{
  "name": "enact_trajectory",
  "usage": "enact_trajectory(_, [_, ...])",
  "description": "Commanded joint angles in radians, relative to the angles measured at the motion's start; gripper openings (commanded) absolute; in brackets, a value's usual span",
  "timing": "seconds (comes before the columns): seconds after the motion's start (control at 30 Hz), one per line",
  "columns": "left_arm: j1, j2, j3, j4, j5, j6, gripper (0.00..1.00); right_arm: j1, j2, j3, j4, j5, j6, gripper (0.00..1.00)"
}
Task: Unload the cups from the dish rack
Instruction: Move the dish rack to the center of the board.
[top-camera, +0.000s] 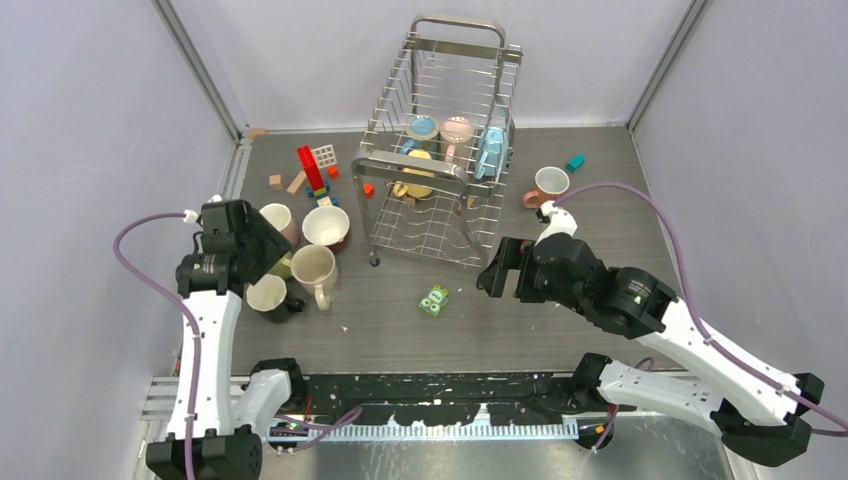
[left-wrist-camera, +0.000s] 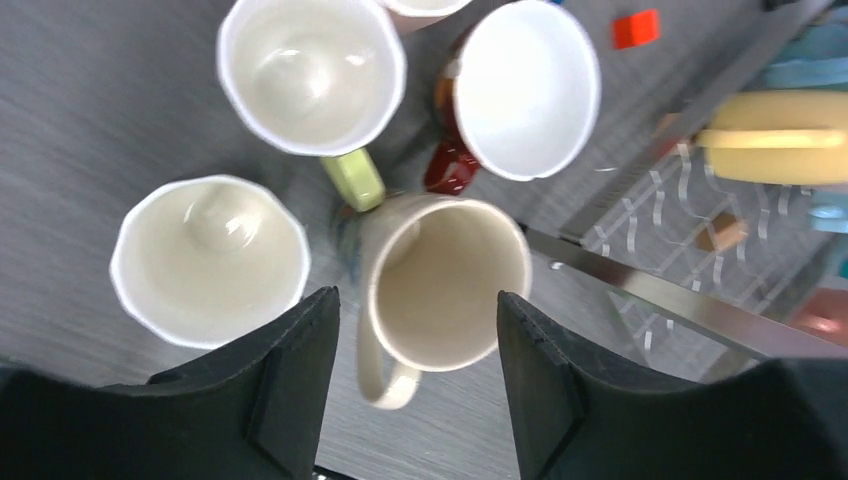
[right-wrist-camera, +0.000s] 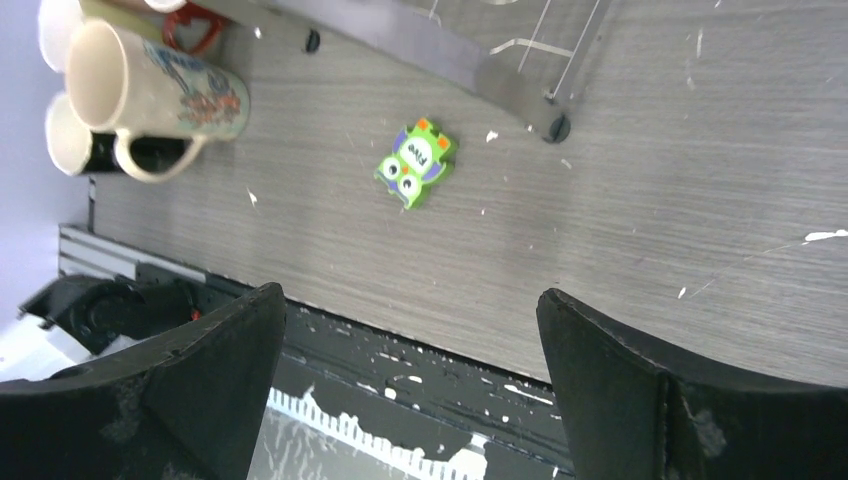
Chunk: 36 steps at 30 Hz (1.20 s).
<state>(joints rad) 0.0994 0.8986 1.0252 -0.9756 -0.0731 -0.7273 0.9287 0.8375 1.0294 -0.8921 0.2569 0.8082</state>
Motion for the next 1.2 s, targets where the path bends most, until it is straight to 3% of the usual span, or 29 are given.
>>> enact_trajectory(0.0, [-0.025, 0.018, 0.094, 0.07, 0.113, 0.016, 0.63, -0.013, -0.027, 0.077, -0.012, 0.132, 0.025, 1.0])
enact_trajectory(0.23, [-0.239, 0.199, 0.259, 0.177, 0.046, -0.008, 0.72, -0.123, 0.004, 0.116, 0.012, 0.054, -0.013, 1.0])
enact_trajectory(0.43, [-0.262, 0.402, 0.389, 0.237, 0.068, 0.03, 0.73, -0.457, 0.047, 0.092, 0.063, -0.237, -0.044, 1.0])
enact_trajectory(0.57, [-0.262, 0.54, 0.445, 0.297, 0.125, 0.045, 0.75, -0.551, 0.077, 0.085, 0.085, -0.301, -0.059, 1.0])
enact_trajectory(0.8, [-0.307, 0.661, 0.413, 0.423, 0.205, 0.026, 0.75, -0.638, 0.154, 0.093, 0.103, -0.343, -0.066, 1.0])
enact_trajectory(1.17, [-0.414, 0.614, 0.185, 0.619, 0.232, -0.073, 0.75, -0.815, 0.261, 0.049, 0.181, -0.466, -0.062, 1.0])
